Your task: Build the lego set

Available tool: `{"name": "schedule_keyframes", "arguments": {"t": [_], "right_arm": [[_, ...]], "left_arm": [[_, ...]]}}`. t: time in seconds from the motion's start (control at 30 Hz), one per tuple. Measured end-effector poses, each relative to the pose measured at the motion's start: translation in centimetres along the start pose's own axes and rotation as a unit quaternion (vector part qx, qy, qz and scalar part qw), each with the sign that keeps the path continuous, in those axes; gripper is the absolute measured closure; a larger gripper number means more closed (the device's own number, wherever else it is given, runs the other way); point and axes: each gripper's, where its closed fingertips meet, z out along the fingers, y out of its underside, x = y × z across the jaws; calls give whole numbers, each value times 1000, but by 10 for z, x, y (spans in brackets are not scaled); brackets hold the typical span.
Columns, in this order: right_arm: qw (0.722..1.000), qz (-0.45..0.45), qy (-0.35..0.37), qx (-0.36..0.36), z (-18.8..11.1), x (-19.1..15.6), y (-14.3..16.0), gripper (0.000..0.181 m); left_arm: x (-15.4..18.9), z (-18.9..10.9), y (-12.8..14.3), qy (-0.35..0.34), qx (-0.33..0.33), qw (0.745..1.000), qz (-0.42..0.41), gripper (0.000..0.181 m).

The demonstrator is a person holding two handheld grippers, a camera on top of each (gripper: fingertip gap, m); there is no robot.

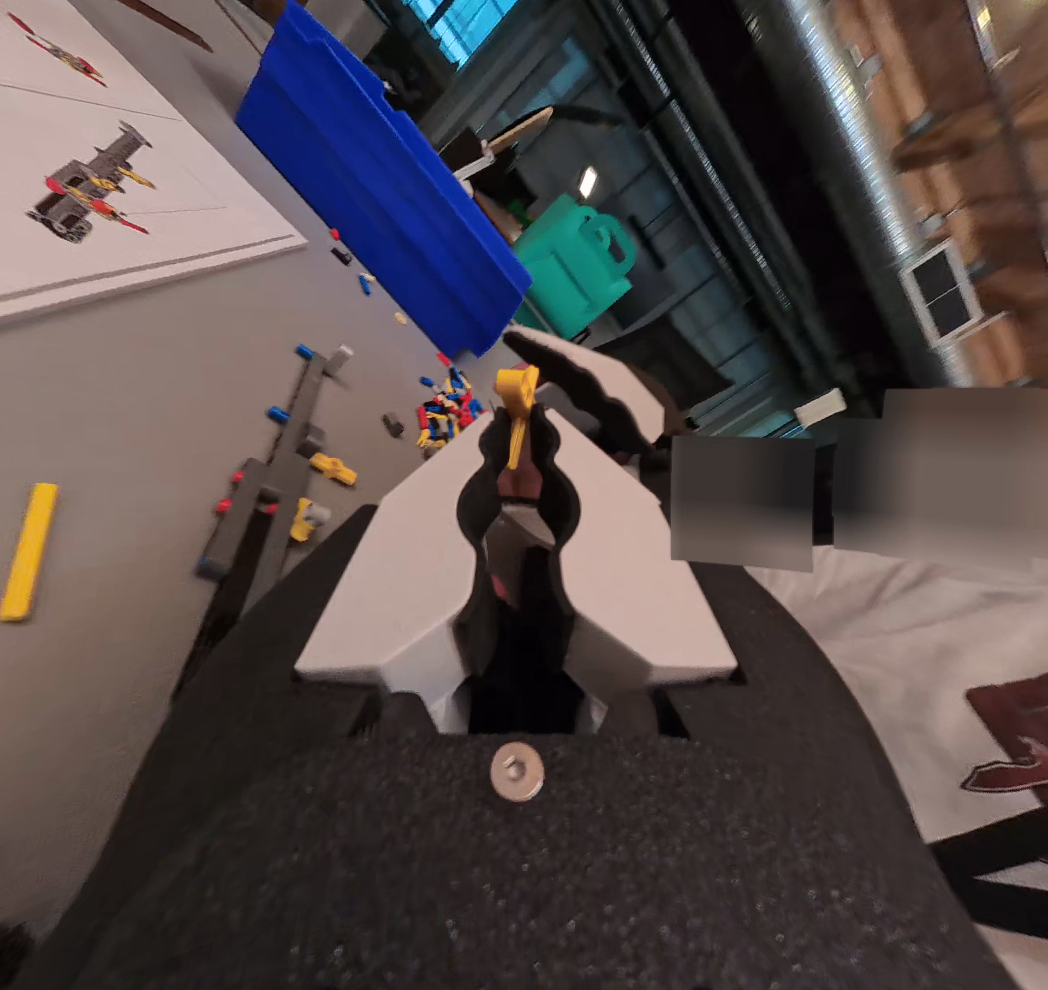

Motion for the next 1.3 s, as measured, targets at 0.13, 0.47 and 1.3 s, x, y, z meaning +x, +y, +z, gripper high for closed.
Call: {"name": "schedule_keyframes", "arguments": {"t": [0.13,0.47,1.3], "right_arm": [[1000,-10,11,3,-3,2,1,139],[1000,-16,8,-4,-2,0,5,137],[999,-37,-13,-16,-4,-4,12,140]], "left_arm": [[7,2,2,47,6,997,-57,176],[-3,4,4,59,23,988,-138,176],[-2,3,11,69,0,984,-161,176]]}}
